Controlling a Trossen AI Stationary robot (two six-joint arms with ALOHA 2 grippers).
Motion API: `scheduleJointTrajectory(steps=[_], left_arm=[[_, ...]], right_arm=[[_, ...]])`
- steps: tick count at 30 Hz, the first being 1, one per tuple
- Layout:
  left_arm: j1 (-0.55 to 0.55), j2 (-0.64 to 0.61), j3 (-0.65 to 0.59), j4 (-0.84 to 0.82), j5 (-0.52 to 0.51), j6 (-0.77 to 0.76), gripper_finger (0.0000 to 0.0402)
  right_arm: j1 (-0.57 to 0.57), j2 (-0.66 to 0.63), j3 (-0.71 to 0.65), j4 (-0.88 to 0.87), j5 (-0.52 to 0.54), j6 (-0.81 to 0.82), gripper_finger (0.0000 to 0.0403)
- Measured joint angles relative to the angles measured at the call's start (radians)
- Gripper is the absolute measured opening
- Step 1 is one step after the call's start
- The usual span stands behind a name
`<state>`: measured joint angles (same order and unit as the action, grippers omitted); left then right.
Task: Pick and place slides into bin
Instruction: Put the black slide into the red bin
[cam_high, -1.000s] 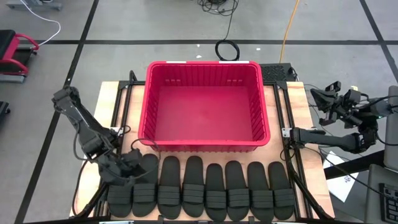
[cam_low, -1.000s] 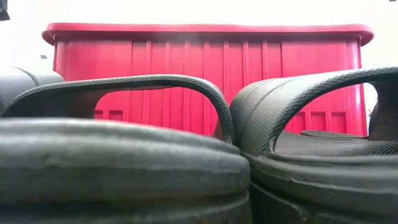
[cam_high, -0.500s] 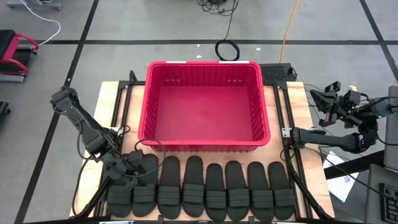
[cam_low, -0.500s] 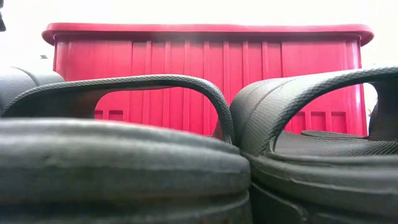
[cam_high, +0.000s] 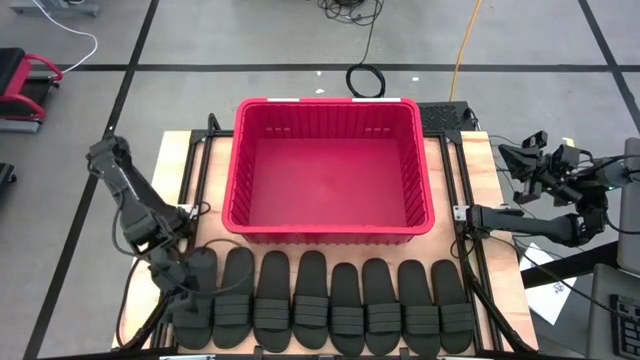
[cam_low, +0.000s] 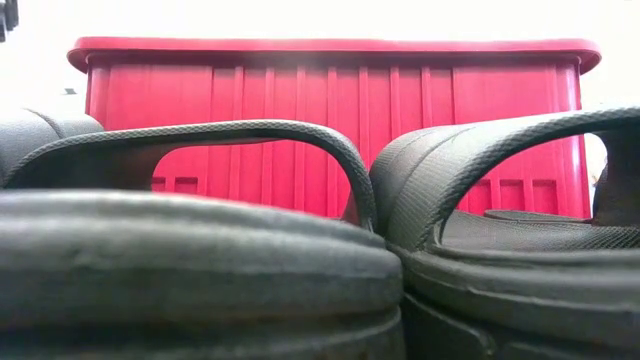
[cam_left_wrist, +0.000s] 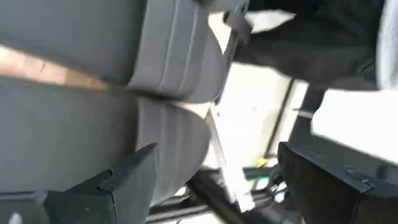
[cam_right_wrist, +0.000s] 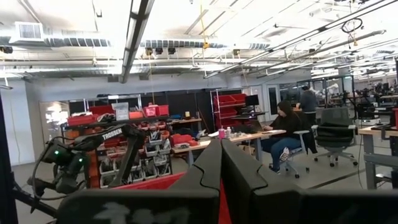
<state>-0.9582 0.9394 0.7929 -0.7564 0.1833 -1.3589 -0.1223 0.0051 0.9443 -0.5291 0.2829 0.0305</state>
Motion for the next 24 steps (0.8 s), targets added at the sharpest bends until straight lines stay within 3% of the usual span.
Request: scheduleJointTrajectory(steps=[9, 24], left_arm=[[-0.071, 0.007, -0.026, -0.119, -0.054, 0.016, 0.0324], [-0.071, 0.008, -0.287, 0.305, 0.019, -0.035, 0.0324]], right_arm=[[0.000, 0.000, 0.000, -0.043, 0.000, 0.010, 0.0000], [0.000, 0.000, 0.000, -0.043, 0.000, 0.025, 0.0000]])
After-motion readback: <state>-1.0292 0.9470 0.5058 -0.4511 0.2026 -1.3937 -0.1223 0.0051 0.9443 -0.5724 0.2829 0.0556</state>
